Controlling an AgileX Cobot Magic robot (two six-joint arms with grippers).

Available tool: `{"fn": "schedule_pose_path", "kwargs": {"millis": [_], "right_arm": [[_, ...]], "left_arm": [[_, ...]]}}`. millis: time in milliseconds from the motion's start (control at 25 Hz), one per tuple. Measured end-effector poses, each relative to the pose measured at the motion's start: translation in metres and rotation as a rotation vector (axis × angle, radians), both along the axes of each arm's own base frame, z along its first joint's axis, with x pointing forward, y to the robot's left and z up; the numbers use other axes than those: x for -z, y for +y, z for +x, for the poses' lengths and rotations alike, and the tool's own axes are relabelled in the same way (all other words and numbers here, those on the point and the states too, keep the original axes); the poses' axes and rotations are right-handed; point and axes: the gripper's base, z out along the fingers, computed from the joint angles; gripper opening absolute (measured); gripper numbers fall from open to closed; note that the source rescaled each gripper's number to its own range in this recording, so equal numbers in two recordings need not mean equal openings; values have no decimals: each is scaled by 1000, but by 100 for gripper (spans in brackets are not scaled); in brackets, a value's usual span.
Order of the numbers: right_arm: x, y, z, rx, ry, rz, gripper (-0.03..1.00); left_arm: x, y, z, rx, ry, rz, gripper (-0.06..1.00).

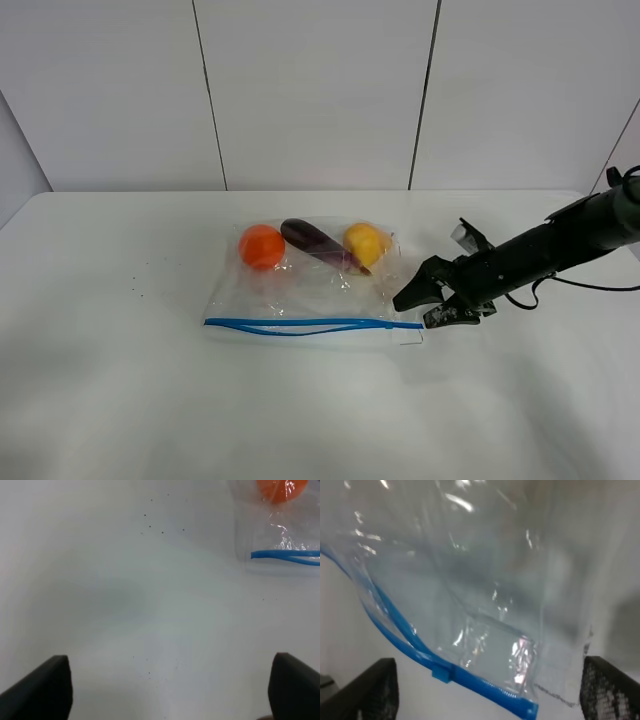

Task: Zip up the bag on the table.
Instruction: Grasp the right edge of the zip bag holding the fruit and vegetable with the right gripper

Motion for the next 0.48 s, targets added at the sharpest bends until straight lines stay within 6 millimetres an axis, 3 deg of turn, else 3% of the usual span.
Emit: {"fn": "schedule_pose_path", "kwargs": {"millis": [480], "right_arm": [[15, 5, 5, 8, -11, 79, 79]], "left_arm": [[0, 0, 0, 0, 0, 0, 100]]}}
